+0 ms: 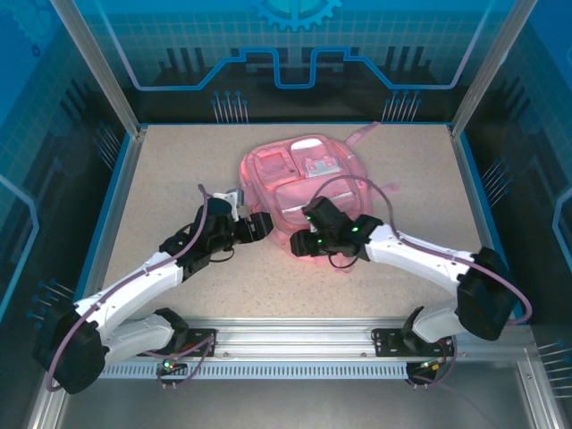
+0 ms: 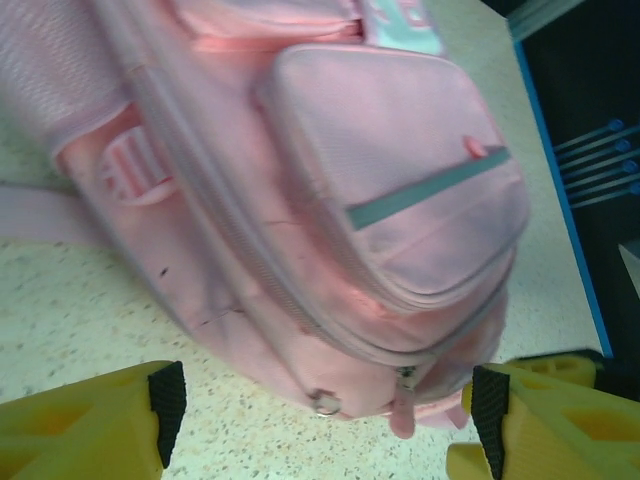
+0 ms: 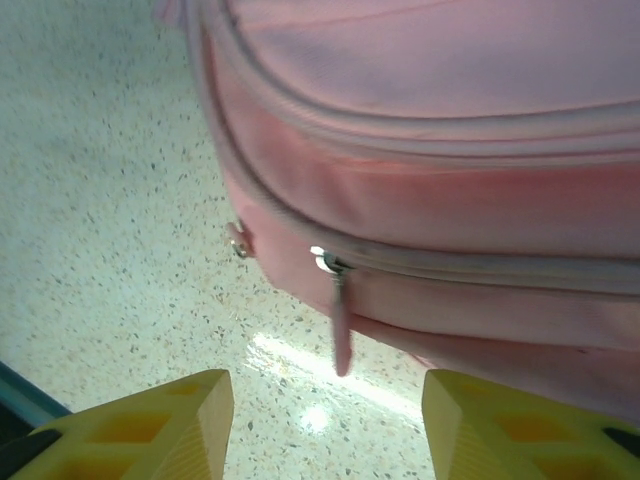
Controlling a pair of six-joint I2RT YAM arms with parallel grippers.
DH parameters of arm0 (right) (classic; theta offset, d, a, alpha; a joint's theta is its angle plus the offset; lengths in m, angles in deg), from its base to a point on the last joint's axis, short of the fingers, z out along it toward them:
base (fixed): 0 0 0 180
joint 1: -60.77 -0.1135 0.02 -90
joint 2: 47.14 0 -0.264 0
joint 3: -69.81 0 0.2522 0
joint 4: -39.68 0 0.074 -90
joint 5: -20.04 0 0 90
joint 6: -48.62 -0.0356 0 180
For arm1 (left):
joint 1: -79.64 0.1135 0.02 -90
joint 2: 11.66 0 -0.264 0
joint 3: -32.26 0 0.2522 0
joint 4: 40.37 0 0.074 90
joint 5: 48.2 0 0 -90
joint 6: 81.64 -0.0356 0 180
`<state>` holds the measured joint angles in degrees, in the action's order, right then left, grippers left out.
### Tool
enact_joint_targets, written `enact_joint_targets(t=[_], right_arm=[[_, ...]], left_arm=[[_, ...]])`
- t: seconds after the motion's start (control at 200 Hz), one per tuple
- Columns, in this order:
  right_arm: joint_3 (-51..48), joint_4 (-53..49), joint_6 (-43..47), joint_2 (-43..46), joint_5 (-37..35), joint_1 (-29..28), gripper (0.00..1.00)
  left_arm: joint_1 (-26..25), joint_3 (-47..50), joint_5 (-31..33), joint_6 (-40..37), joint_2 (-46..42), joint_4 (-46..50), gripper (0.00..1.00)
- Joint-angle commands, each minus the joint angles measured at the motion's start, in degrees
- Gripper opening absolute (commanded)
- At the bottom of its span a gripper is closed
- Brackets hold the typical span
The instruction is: Pack the student bag
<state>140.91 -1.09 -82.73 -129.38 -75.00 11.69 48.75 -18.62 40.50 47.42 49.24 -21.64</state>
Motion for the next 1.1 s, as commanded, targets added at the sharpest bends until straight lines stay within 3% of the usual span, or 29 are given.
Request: enact_joint_targets(t=[0.0,0.275,0.575,0.945,1.096], right_arm=[[2.87,-3.14,0.7,-3.66,-5.85,-2.72,0.51],[5.53,-2.93,-0.2,-9.53,-11.04,-3.65,0.39],[7.16,-1.92,1.75,-12.02,-14.43,-3.83,0.22],[7.87,-0.23,4.84,-12.33,-15.43,-4.43,0.0],[8.05,-0.59,4.91,-12.33,-16.34,-4.65,0.0]], left_arm=[[0.63,0.91,1.43,5.16,-0.07,2.94,0.78],[0.79,1.0,0.23,12.1,2.28,1.0,0.78],[0.77,0.38,-4.3,19.28,9.96,-7.69,0.63],[0.83,-2.24,-2.47,22.94,18.33,-11.37,0.45],[0.77,-2.12,-4.02,24.47,21.08,-16.37,0.44]])
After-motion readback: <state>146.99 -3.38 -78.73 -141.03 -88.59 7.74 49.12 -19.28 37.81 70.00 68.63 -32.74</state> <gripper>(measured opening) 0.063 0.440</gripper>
